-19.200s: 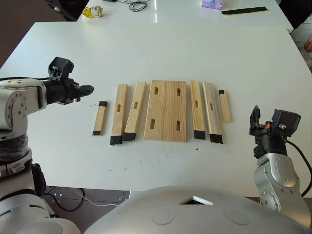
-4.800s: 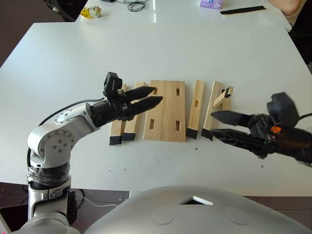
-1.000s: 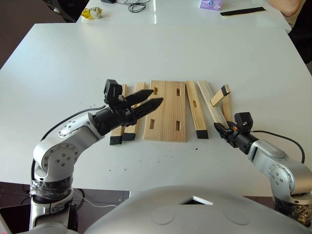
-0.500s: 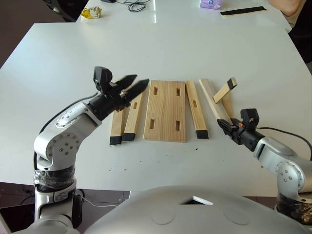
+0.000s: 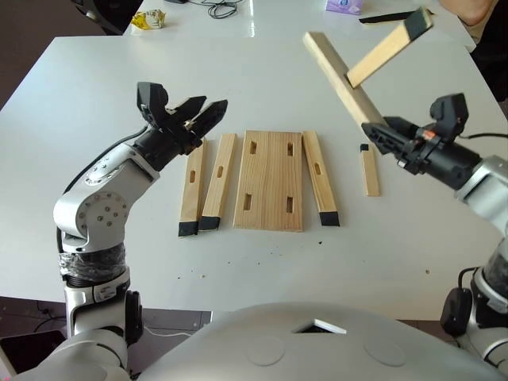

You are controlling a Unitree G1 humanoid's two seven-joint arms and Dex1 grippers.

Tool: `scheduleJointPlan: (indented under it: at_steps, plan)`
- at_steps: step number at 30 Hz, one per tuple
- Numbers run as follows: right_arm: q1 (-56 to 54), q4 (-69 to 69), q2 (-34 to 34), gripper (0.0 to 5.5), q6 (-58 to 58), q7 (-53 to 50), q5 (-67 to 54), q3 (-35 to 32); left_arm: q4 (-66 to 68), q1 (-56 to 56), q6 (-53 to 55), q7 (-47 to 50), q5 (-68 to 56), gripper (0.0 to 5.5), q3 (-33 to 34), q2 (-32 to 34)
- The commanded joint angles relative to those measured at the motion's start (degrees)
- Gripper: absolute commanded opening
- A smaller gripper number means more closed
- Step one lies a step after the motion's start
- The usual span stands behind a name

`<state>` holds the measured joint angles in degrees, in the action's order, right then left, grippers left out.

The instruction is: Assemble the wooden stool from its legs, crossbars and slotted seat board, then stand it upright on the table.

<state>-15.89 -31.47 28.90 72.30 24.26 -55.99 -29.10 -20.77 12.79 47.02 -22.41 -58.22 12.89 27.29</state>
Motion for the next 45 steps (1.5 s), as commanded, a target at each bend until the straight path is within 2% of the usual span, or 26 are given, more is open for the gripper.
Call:
scheduleJointPlan:
  at_steps: [1, 5, 9, 20, 45]
  plan:
    - [-7.8, 6.5, 3.1, 2.04, -1.1, 4.4, -12.8, -4.9, 0.5, 9.6, 3.7, -1.1, -12.4, 3.15, 3.6, 0.9]
    - [-13.2, 11.9, 8.3, 2.04, -1.2, 7.9, -24.4, -5.7, 1.8, 17.2, 4.5, 1.7, -25.5, 3.15, 5.5, 0.1]
    - [-15.3, 14.7, 11.7, 2.04, -1.7, 11.5, -28.6, -2.8, 0.8, 19.1, 5.9, 2.1, -33.1, 3.15, 2.4, -0.3]
    - [-14.7, 14.6, 13.9, 2.04, -3.5, 17.5, -29.6, 6.0, -0.7, 19.9, 4.5, 3.1, -33.0, 3.15, -3.4, -1.7]
    - [-6.2, 11.3, 18.1, 2.04, -5.0, 25.8, -29.8, 9.5, -0.9, 20.0, 6.2, 0.0, -36.9, 3.15, -5.7, 2.1]
